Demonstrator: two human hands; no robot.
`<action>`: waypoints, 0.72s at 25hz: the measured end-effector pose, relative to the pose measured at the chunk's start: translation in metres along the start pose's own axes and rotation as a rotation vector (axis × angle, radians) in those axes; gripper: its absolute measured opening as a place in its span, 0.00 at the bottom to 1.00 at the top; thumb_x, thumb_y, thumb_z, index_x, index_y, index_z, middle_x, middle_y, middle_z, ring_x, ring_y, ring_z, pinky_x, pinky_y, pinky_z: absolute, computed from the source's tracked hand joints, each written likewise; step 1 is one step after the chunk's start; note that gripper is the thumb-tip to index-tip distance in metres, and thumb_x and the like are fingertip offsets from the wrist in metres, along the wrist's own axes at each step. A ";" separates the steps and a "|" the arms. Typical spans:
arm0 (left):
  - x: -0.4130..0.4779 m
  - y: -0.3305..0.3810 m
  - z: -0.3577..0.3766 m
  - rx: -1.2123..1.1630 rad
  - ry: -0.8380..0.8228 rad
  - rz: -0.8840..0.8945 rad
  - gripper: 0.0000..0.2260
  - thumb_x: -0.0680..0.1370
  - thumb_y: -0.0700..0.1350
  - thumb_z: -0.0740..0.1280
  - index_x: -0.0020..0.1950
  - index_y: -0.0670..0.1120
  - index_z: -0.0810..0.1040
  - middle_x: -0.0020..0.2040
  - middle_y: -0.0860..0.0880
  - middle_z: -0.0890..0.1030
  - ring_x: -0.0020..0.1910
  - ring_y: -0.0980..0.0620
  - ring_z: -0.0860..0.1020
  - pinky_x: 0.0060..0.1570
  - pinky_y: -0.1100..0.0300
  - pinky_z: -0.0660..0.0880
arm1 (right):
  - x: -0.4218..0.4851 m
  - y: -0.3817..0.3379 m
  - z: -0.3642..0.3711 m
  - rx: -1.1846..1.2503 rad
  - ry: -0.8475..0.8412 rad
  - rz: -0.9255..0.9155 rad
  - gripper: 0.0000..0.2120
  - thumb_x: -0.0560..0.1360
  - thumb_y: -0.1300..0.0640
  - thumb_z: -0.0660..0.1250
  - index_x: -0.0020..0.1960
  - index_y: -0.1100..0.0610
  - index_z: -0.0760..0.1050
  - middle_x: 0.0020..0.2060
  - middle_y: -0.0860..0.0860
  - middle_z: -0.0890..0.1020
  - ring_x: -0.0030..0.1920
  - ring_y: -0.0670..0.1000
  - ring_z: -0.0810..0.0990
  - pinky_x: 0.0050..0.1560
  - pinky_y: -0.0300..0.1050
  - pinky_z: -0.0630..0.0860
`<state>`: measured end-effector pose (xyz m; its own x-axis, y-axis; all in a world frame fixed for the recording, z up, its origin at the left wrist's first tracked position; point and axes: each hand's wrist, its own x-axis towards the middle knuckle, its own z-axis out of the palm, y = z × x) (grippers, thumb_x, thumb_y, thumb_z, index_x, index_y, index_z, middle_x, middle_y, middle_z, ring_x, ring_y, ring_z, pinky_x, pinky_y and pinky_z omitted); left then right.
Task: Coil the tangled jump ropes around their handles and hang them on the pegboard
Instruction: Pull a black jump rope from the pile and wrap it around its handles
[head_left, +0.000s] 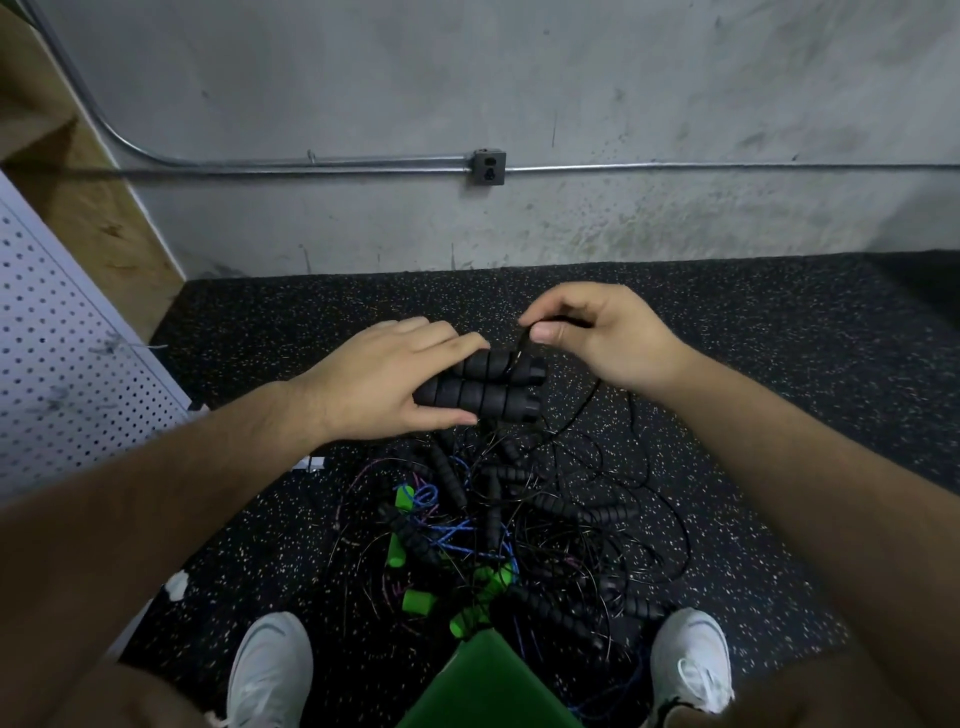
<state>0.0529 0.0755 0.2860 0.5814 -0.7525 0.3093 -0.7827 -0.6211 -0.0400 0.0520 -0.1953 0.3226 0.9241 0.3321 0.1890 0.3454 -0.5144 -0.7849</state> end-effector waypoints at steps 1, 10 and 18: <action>0.001 0.003 -0.003 -0.021 0.039 -0.013 0.33 0.77 0.70 0.59 0.74 0.51 0.66 0.56 0.53 0.76 0.52 0.51 0.75 0.56 0.51 0.76 | 0.001 0.000 0.004 0.120 0.024 0.038 0.06 0.78 0.61 0.70 0.52 0.55 0.84 0.45 0.47 0.85 0.43 0.39 0.80 0.48 0.33 0.75; 0.005 -0.012 -0.013 0.243 0.171 -0.250 0.34 0.78 0.68 0.59 0.77 0.48 0.66 0.60 0.46 0.77 0.55 0.44 0.76 0.52 0.47 0.75 | -0.013 -0.014 0.079 0.239 -0.192 0.363 0.15 0.86 0.52 0.52 0.54 0.59 0.73 0.36 0.53 0.77 0.32 0.49 0.76 0.31 0.35 0.74; -0.005 -0.023 0.005 0.358 -0.060 -0.211 0.33 0.75 0.67 0.61 0.75 0.51 0.68 0.58 0.49 0.78 0.54 0.46 0.76 0.49 0.51 0.72 | -0.015 -0.068 0.041 -0.599 -0.436 0.158 0.14 0.83 0.48 0.59 0.41 0.51 0.74 0.35 0.48 0.78 0.32 0.47 0.77 0.30 0.41 0.69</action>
<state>0.0698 0.0925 0.2809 0.7408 -0.6058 0.2902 -0.5249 -0.7916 -0.3127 0.0082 -0.1333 0.3488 0.8647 0.4372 -0.2471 0.3589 -0.8822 -0.3047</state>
